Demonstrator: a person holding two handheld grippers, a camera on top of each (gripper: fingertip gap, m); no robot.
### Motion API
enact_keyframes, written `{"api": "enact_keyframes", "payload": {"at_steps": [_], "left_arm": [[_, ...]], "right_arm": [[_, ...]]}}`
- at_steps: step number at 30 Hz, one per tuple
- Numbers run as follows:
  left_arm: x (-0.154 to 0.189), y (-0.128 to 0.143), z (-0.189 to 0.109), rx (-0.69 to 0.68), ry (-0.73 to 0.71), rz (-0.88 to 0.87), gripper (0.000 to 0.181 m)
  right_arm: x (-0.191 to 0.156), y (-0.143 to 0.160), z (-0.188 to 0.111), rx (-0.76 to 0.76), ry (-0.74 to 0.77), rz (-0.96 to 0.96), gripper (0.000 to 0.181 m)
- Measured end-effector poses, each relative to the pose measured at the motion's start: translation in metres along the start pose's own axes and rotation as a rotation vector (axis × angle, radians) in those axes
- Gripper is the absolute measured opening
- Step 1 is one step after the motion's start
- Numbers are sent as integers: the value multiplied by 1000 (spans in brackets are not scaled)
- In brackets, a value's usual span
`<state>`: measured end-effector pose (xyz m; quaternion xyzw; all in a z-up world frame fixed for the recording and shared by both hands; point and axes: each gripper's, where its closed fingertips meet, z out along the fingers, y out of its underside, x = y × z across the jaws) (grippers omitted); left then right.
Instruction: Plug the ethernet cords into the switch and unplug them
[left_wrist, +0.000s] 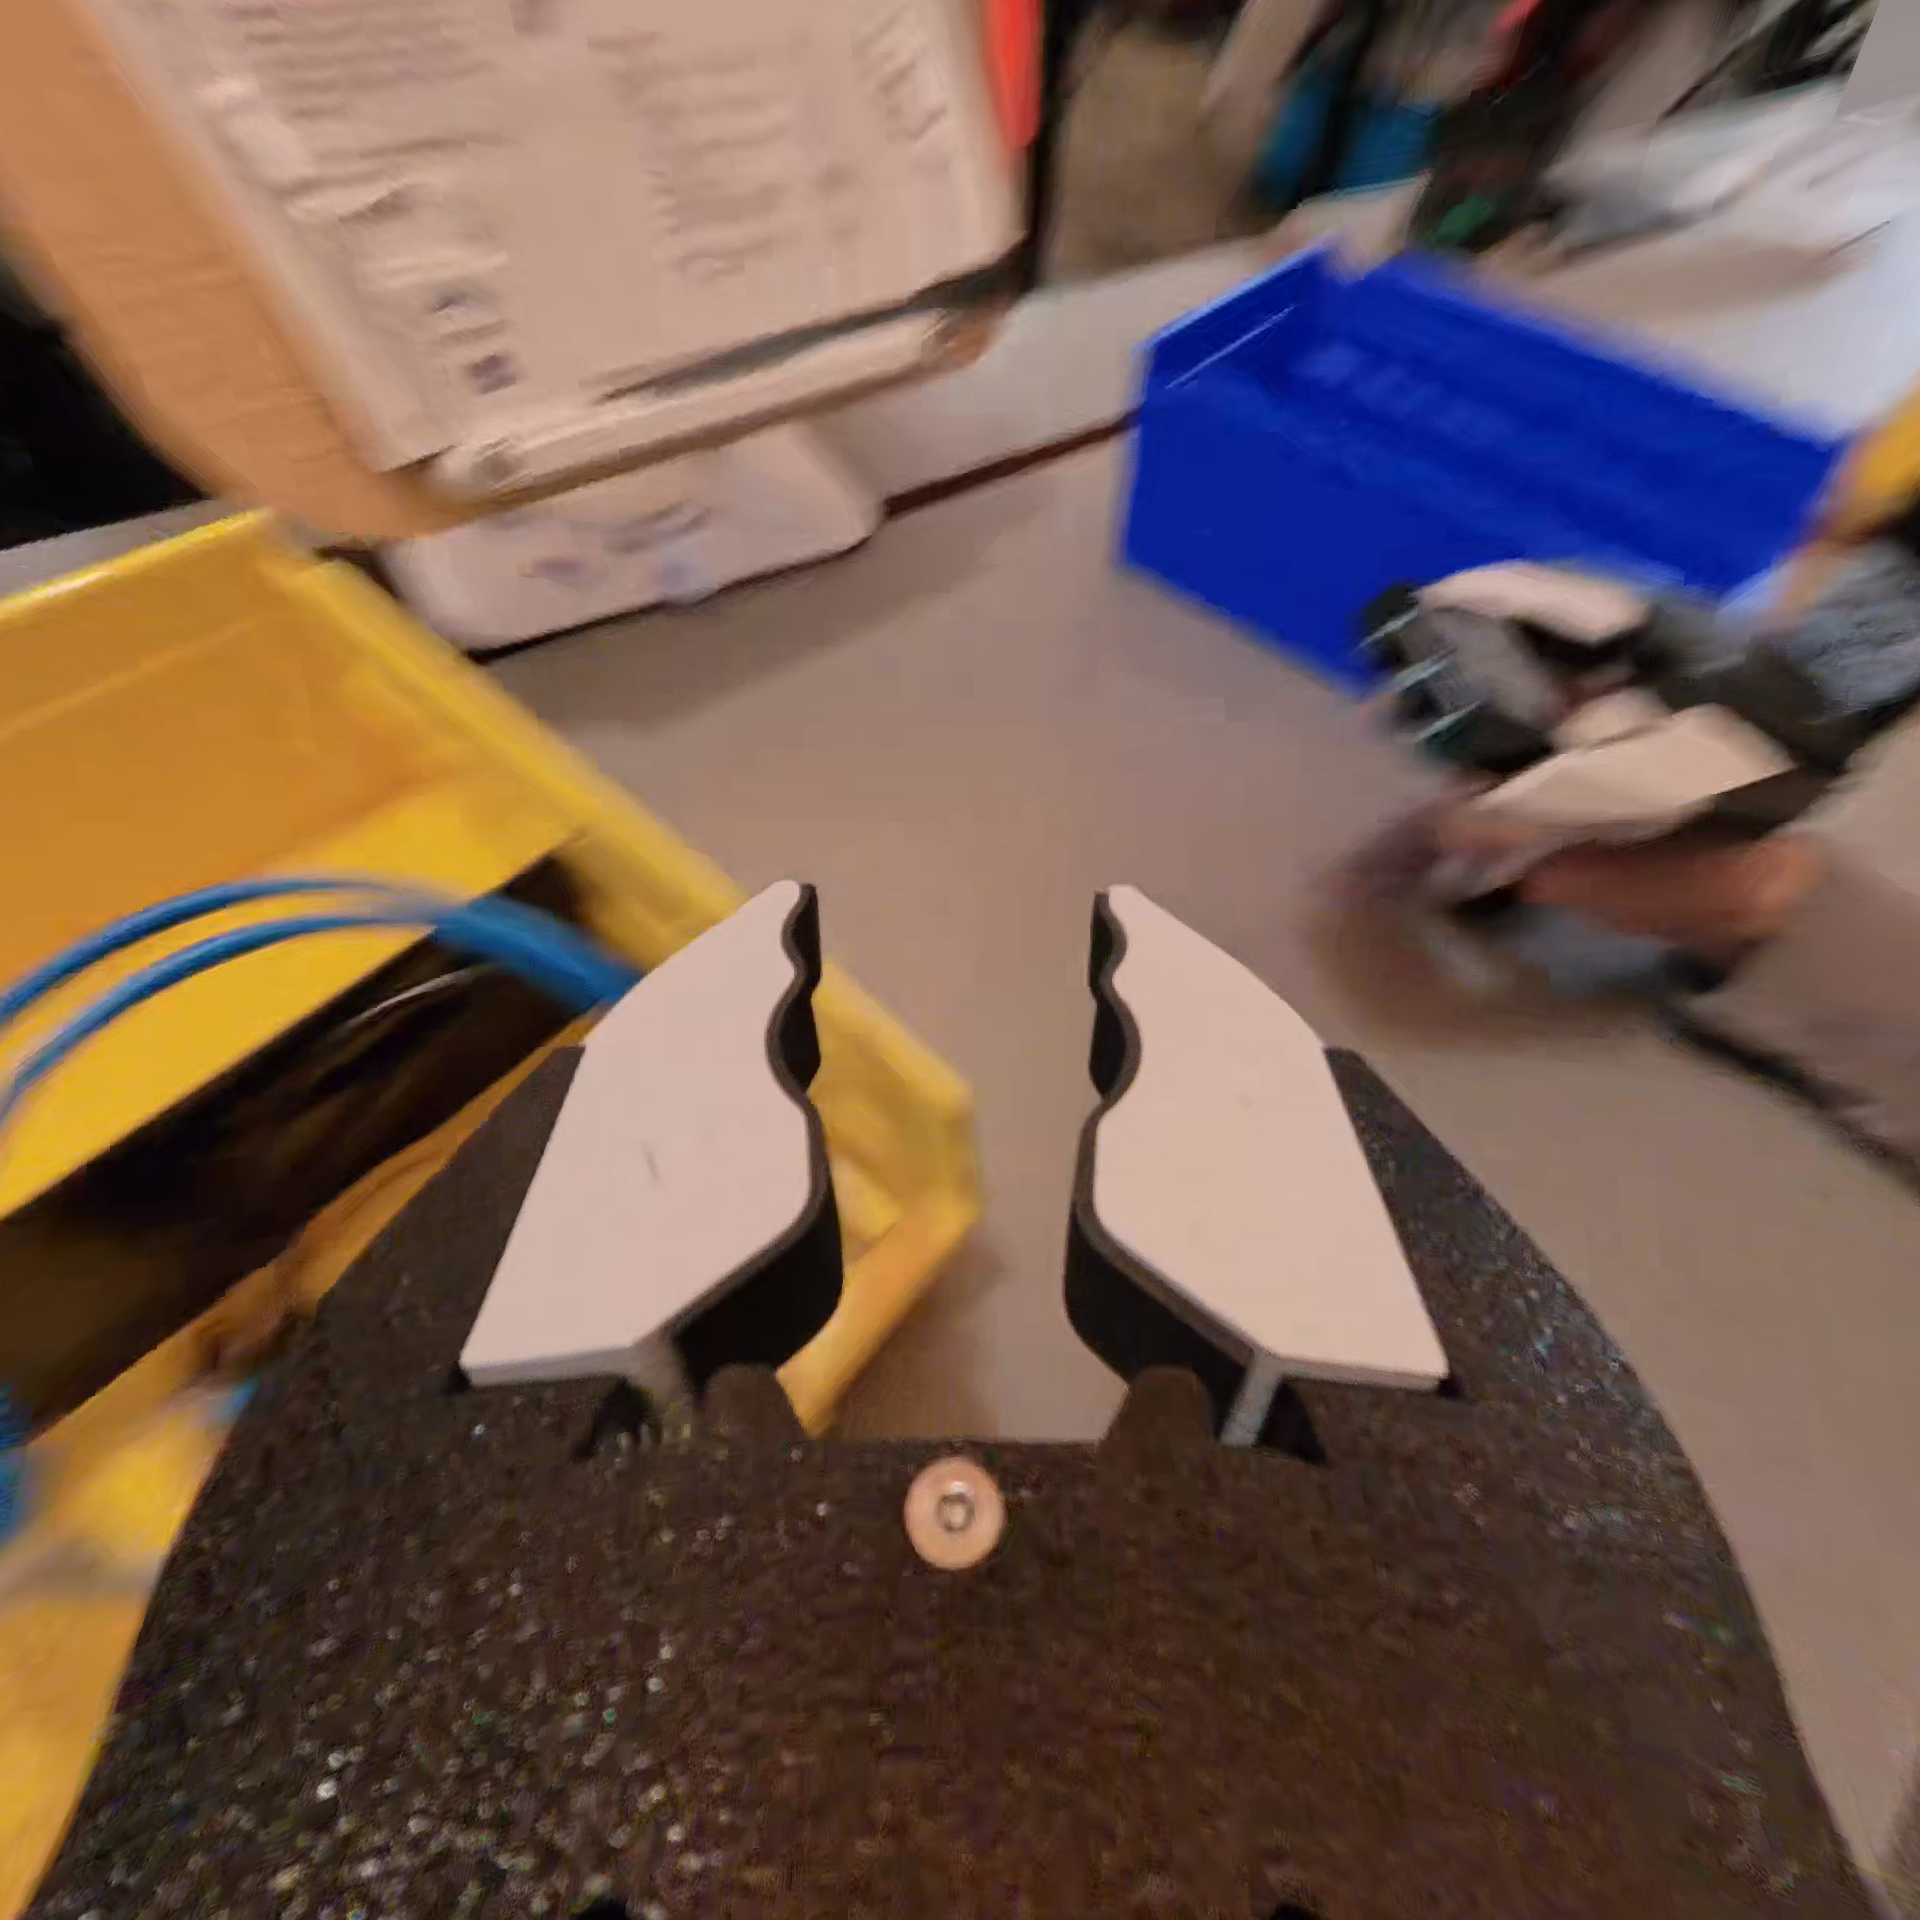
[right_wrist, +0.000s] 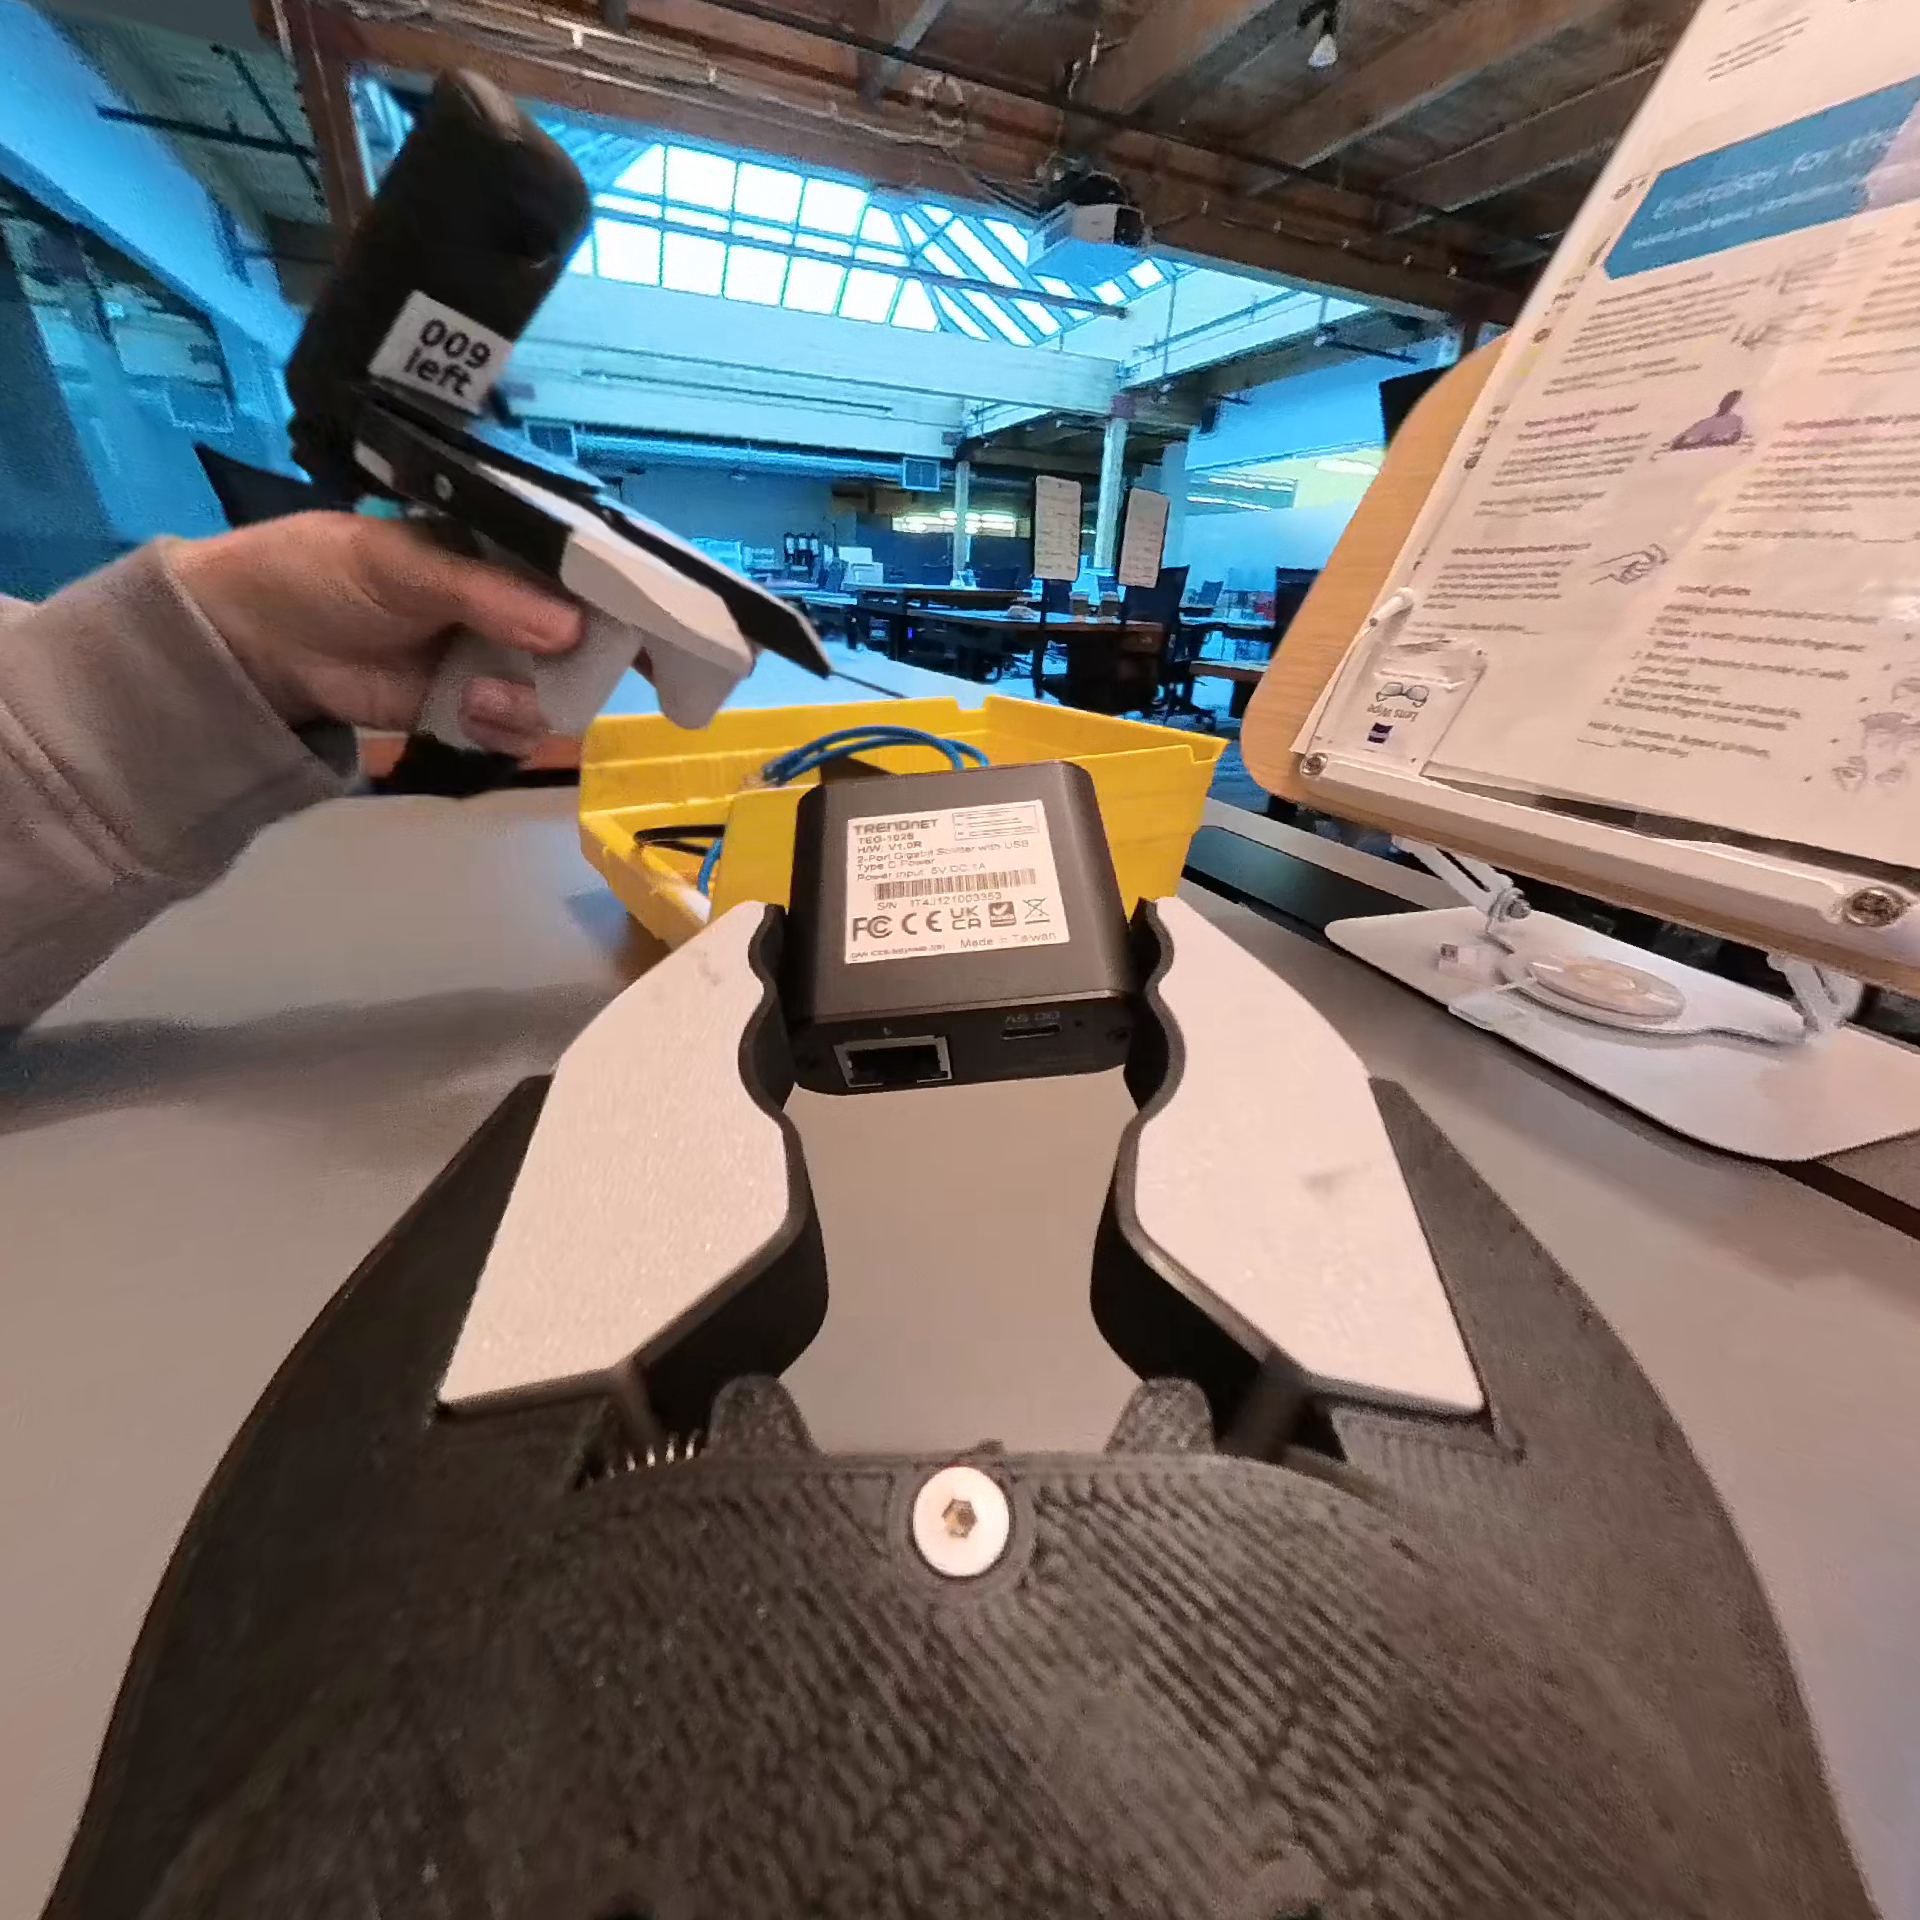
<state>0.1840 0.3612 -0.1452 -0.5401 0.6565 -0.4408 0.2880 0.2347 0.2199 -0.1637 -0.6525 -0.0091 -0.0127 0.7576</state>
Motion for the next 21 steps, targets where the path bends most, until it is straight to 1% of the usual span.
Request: {"api": "enact_keyframes", "payload": {"at_steps": [2, 3, 4, 6, 9, 10, 12, 14, 15, 16, 18, 19, 21], "left_arm": [[-45, 17, -16, -181, -159, 25, 48], [-62, 24, -21, -251, -209, -1, 48], [-73, 29, -22, -304, -226, -34, 48], [-80, 37, -14, -354, -181, -107, 48], [-85, 40, 12, -351, -87, -298, 46], [-92, 45, 21, -372, -89, -354, 44], [-102, 57, 38, -412, -93, -426, 45], [-110, 66, 53, -412, -91, -516, 47], [-107, 64, 60, -371, -46, -566, 38], [-106, 61, 64, -328, -22, -602, 30], [-106, 58, 62, -277, 0, -605, 14], [-105, 56, 58, -260, -1, -592, 13], [-109, 49, 44, -218, -47, -549, 13]], "right_arm": [[5, -1, -1, 8, 20, 19, 63], [5, -1, -1, 8, 13, 21, 63], [4, 0, 0, 6, 8, 20, 64], [4, 0, 0, 4, 5, 19, 63], [3, -1, 0, 7, -3, 17, 63], [1, 0, 0, 6, -12, 15, 63], [1, -1, 0, 7, -14, 14, 63], [-1, -1, 0, 10, -22, 9, 63], [-1, -1, 0, 11, -21, 8, 63], [0, -1, -1, 14, -21, 9, 63], [0, -2, -2, 21, -18, 12, 63], [1, -3, -2, 24, -15, 14, 63], [1, -2, -2, 24, -13, 15, 63]]}}
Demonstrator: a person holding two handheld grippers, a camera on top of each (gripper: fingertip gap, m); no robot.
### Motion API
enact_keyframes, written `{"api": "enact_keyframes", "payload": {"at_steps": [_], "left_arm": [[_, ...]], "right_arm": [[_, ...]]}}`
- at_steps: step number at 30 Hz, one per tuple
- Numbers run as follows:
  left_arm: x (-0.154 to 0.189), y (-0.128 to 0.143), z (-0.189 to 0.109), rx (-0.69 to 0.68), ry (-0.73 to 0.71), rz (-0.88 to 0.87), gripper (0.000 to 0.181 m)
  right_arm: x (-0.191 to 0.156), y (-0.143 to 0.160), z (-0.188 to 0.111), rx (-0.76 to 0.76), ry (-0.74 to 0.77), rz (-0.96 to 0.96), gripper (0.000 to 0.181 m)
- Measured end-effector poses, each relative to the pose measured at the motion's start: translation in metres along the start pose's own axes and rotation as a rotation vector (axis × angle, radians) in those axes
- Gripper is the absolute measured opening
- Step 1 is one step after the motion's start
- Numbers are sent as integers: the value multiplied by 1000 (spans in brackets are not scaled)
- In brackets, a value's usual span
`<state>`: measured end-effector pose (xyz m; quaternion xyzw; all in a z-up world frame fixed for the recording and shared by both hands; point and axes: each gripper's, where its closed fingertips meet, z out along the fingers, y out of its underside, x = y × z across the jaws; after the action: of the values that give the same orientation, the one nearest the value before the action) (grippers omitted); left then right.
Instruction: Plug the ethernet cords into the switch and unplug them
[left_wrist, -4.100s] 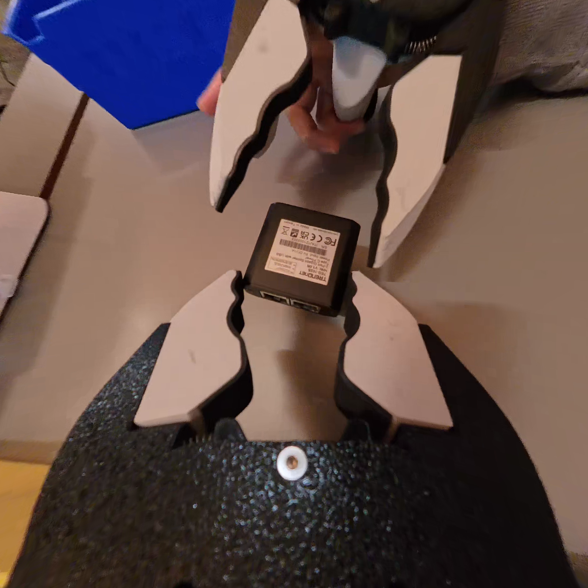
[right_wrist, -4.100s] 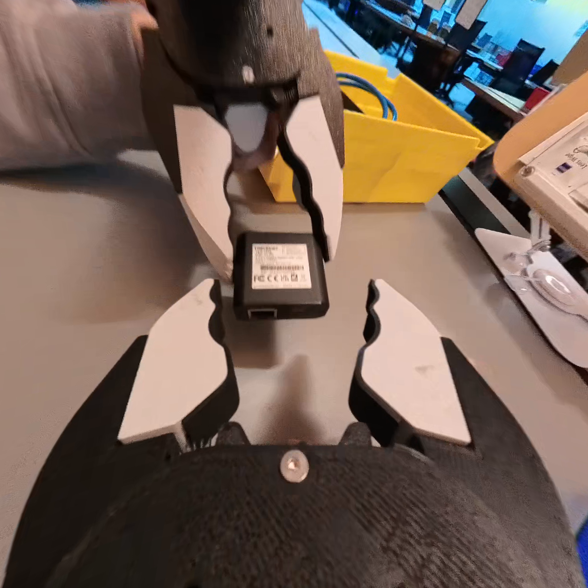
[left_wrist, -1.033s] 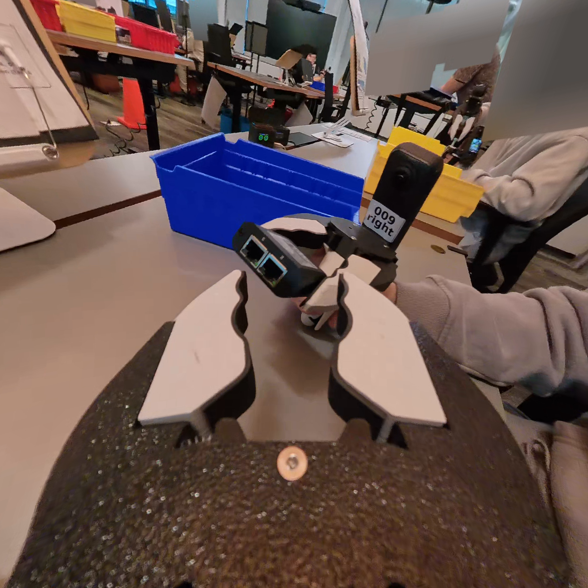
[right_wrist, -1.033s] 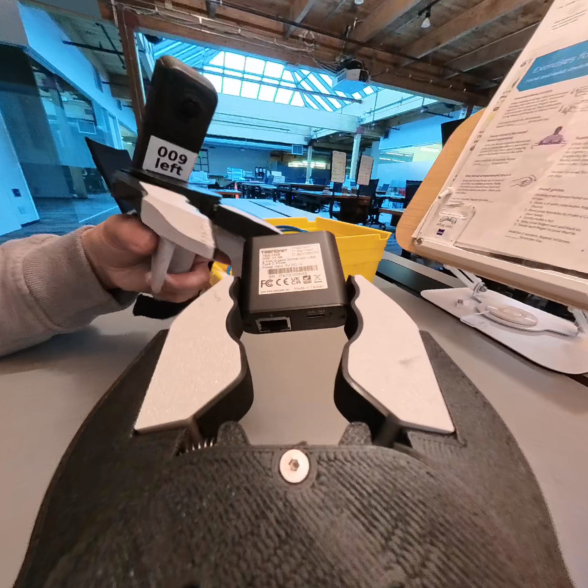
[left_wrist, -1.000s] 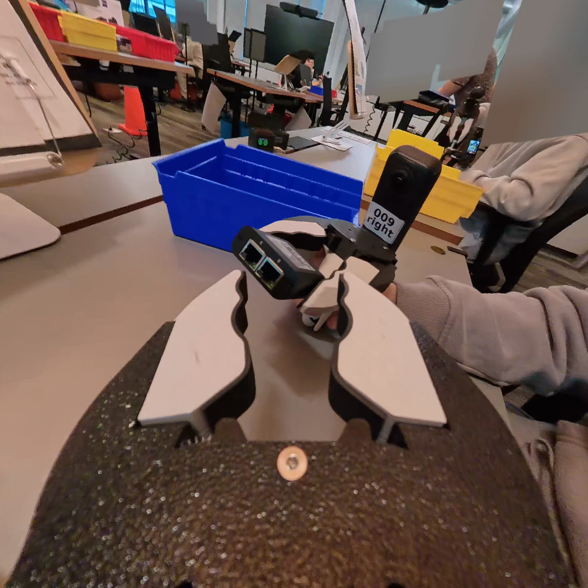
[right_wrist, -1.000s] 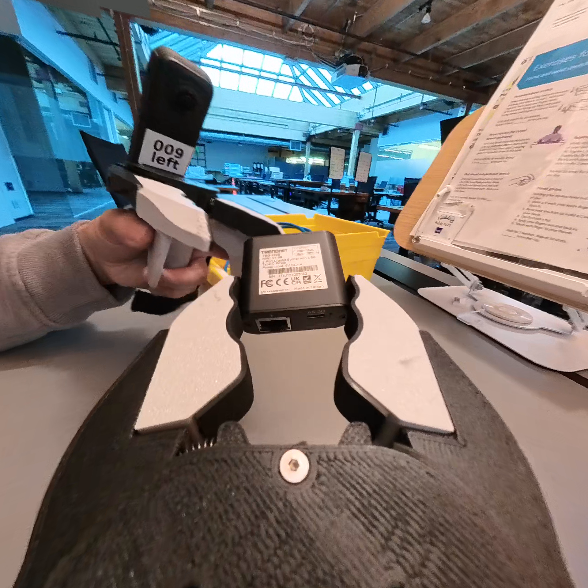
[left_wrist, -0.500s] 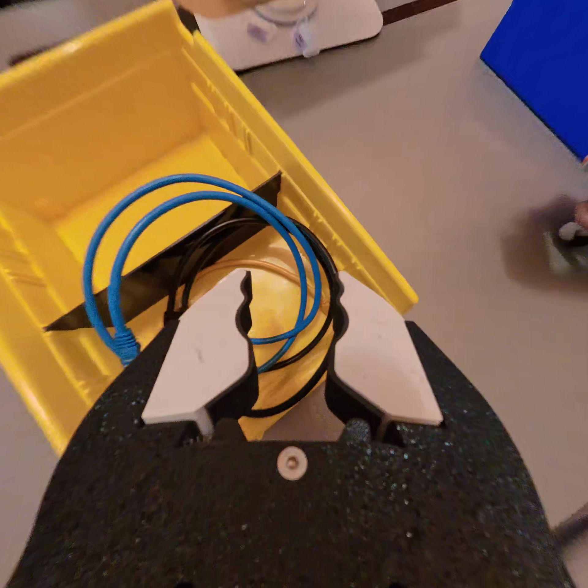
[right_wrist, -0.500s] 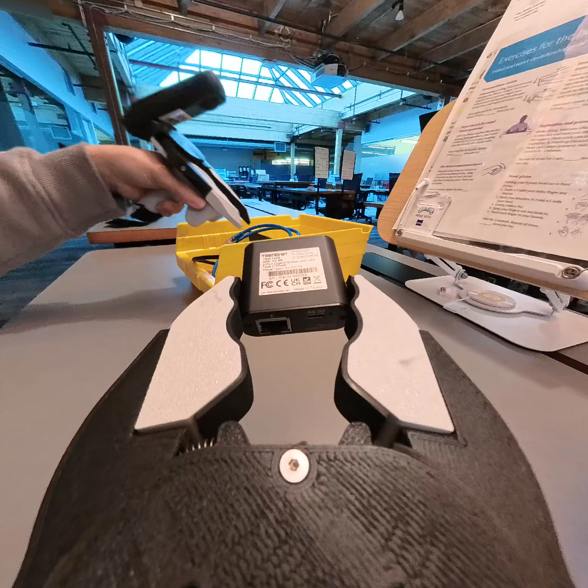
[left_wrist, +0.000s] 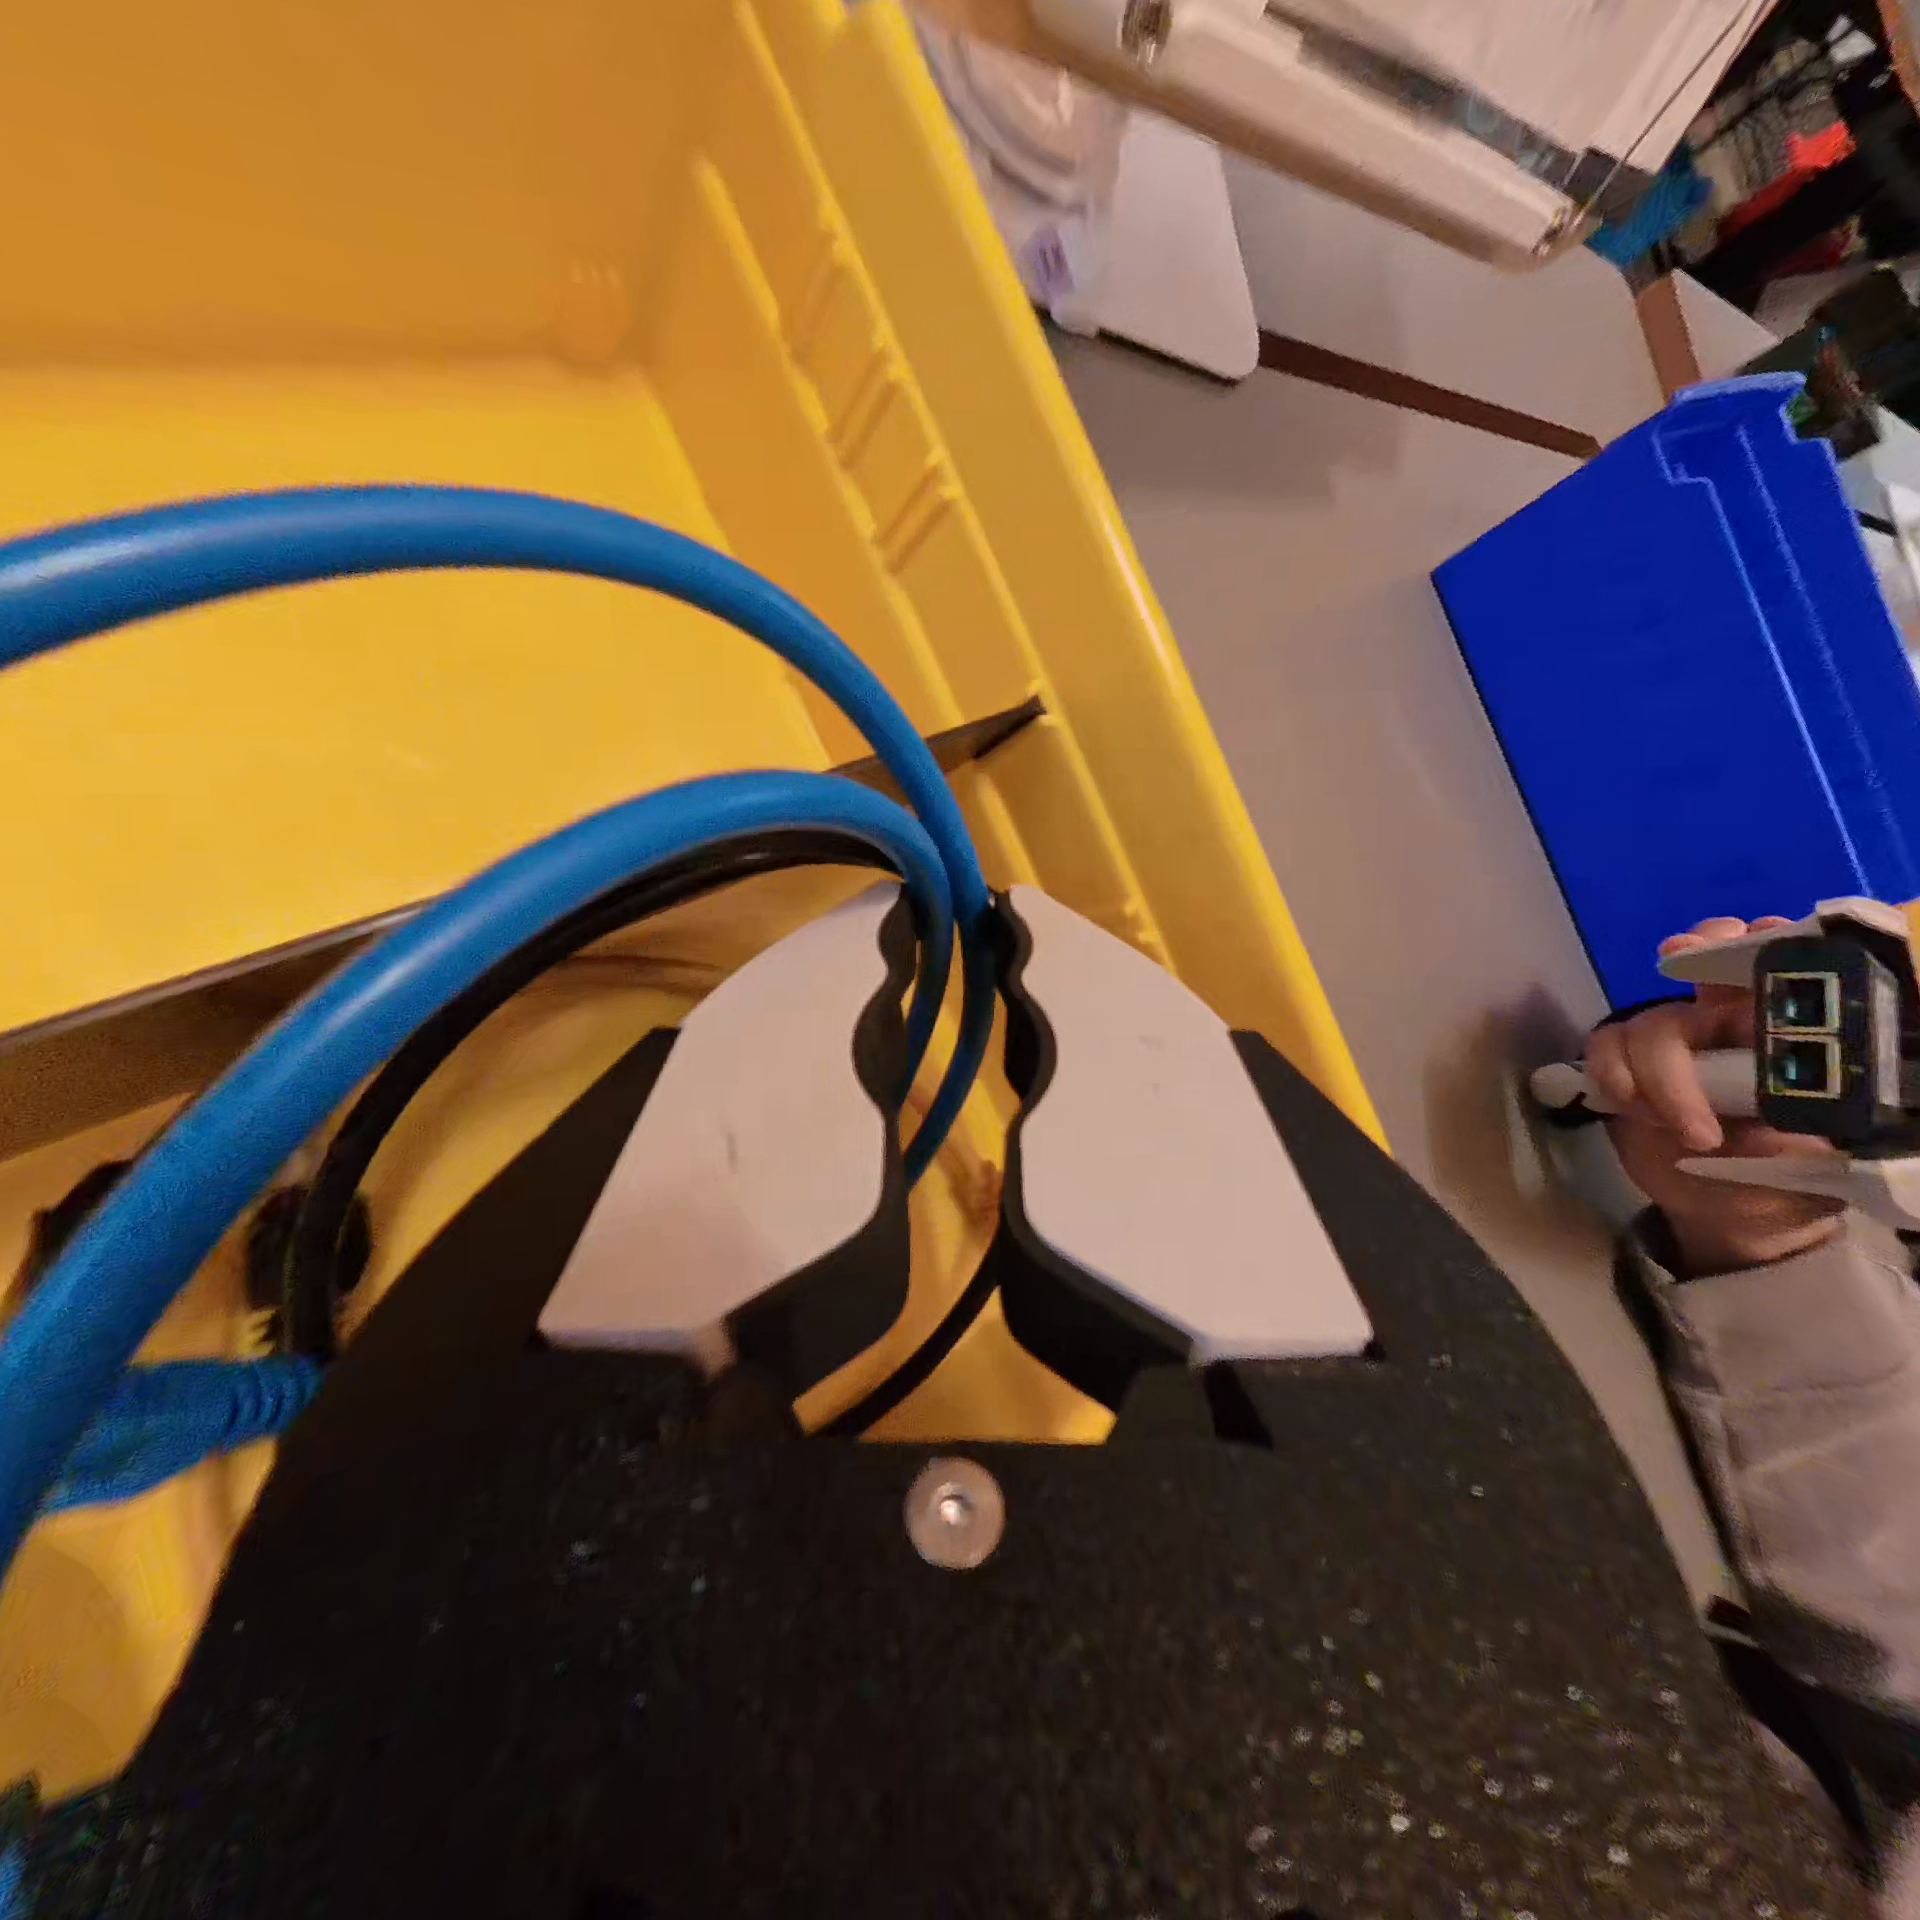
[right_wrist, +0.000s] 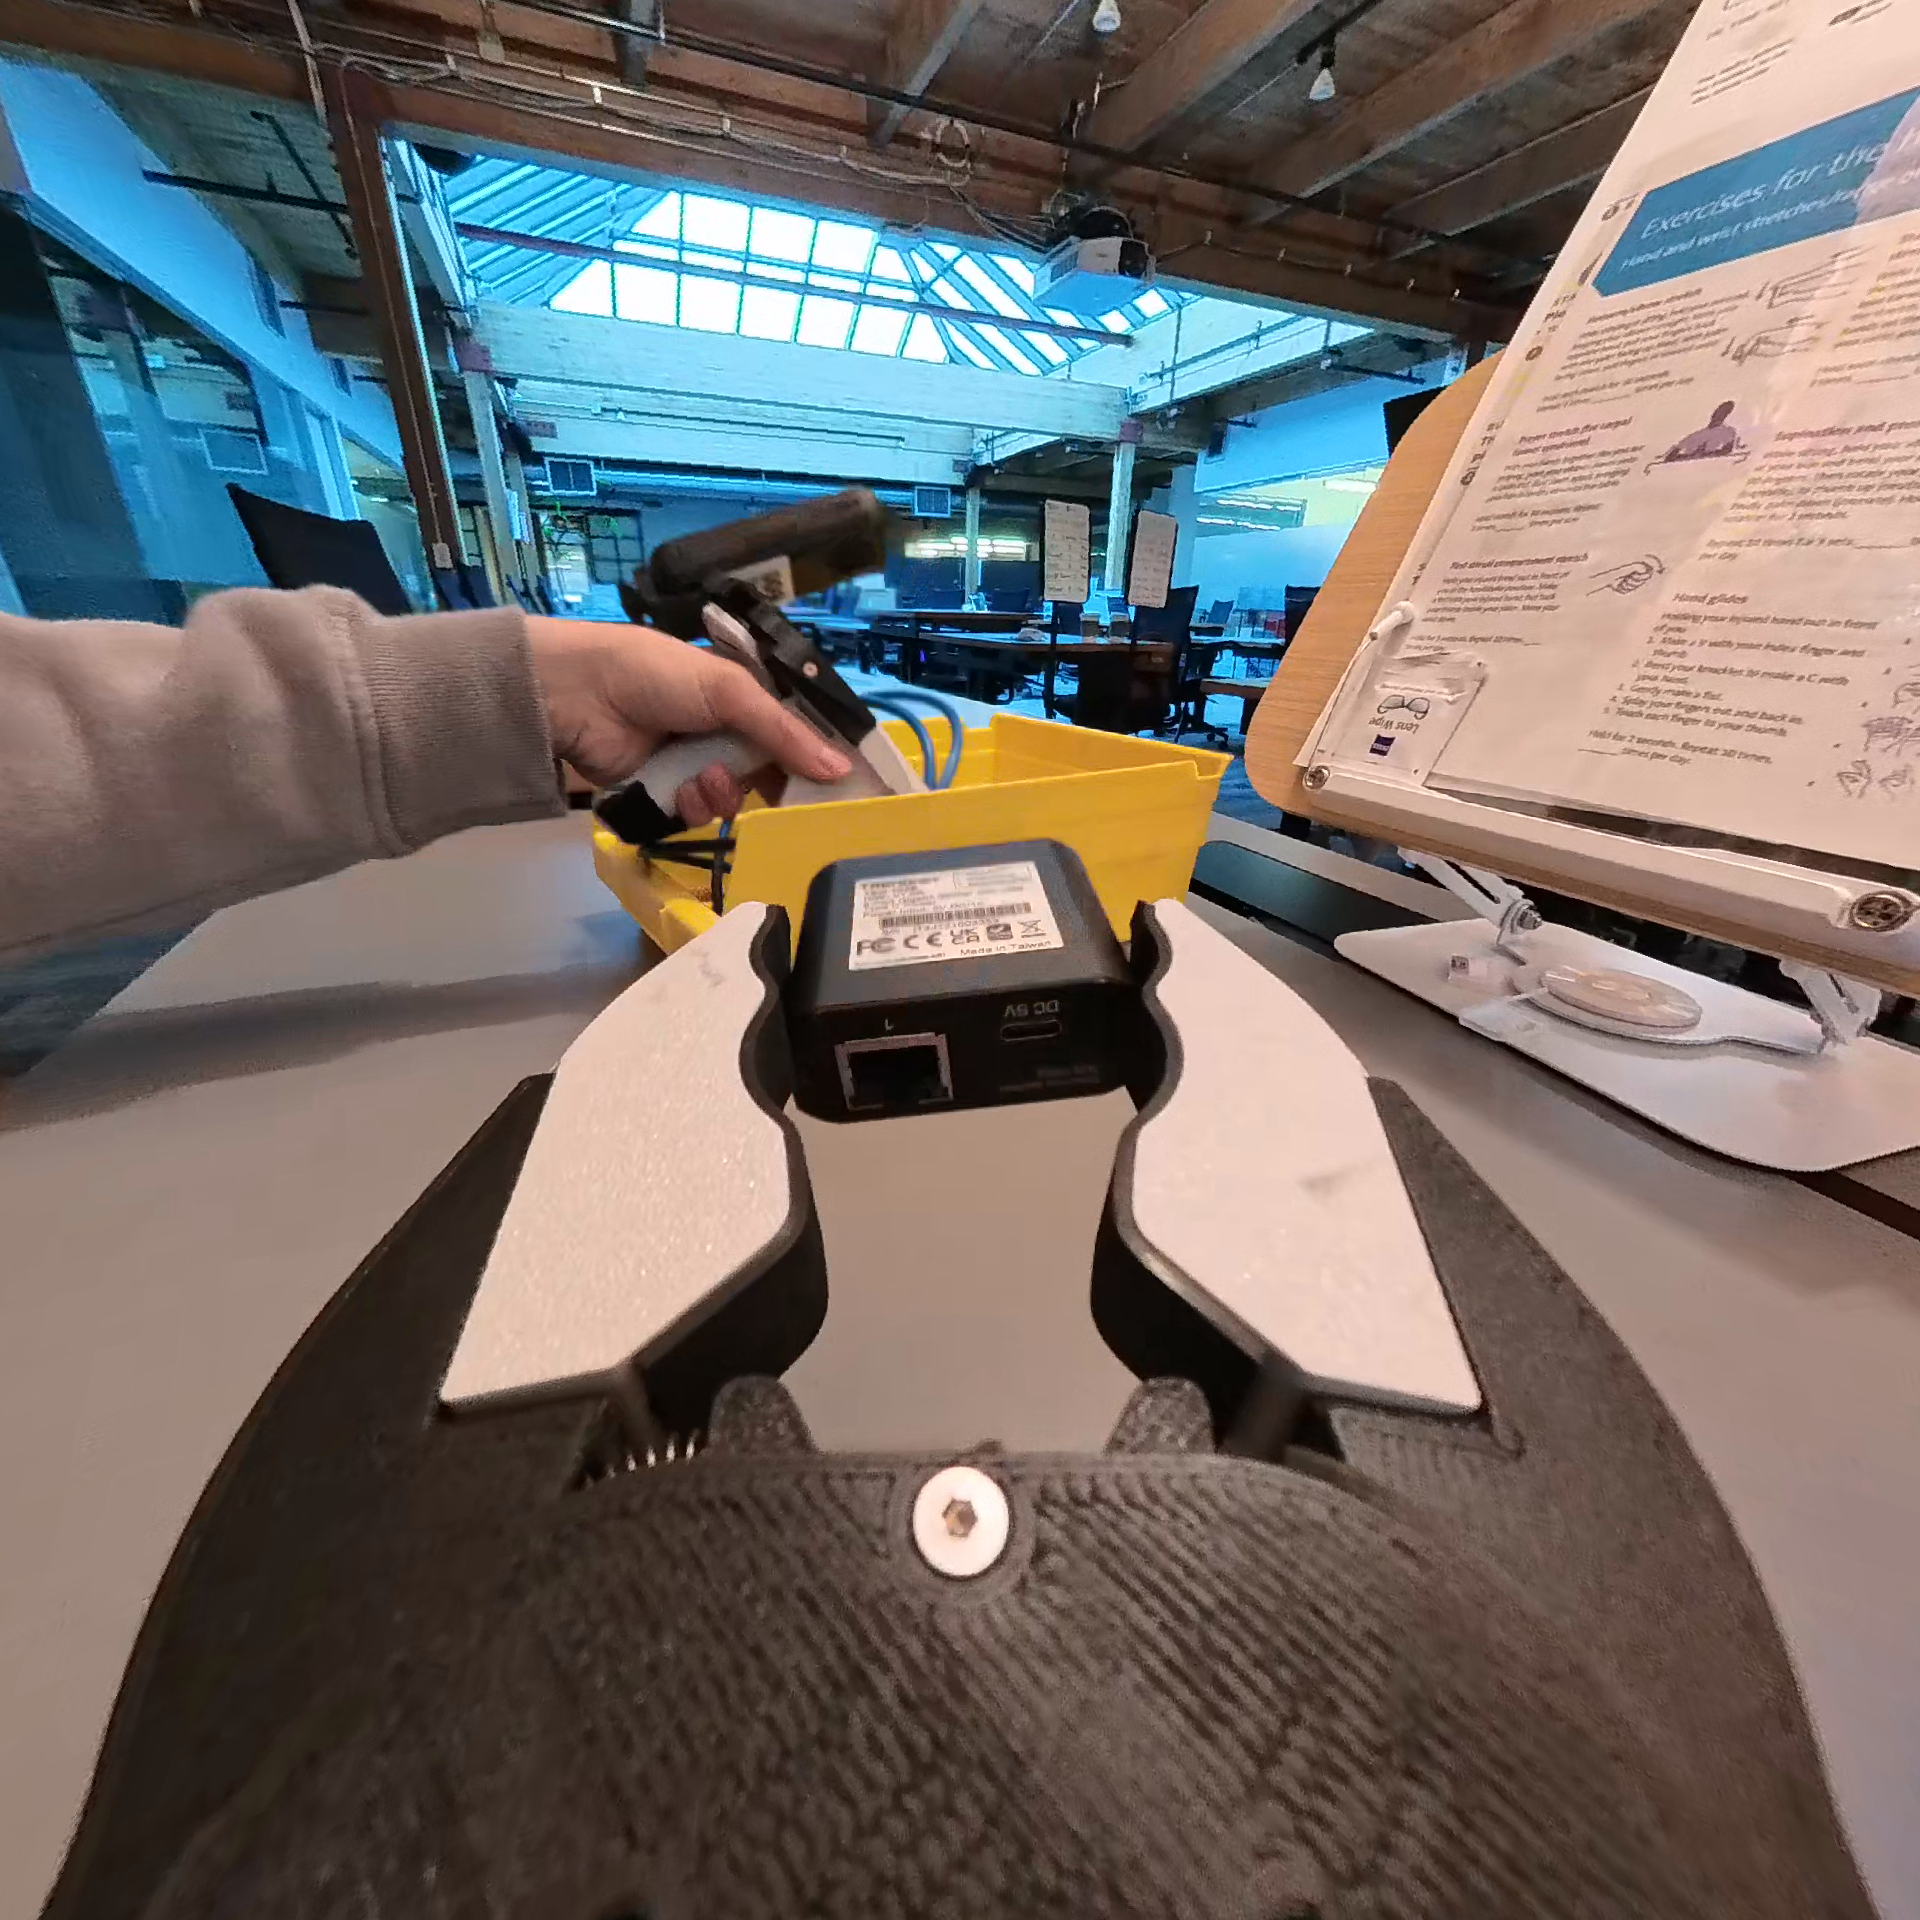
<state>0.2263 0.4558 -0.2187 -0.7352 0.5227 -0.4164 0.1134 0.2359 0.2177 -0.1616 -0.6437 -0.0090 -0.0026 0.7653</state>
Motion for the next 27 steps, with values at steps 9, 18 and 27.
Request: {"api": "enact_keyframes", "payload": {"at_steps": [9, 18, 27], "left_arm": [[23, -29, -72, 177, -54, 185, 14], [0, -7, -64, 62, -286, 308, 49], [188, 55, -67, 162, 224, 360, 63]], "right_arm": [[-2, 0, 0, -3, -16, -3, 63], [-11, -1, -1, 7, -59, -31, 63], [-29, -10, 2, 66, -128, -32, 63]]}}
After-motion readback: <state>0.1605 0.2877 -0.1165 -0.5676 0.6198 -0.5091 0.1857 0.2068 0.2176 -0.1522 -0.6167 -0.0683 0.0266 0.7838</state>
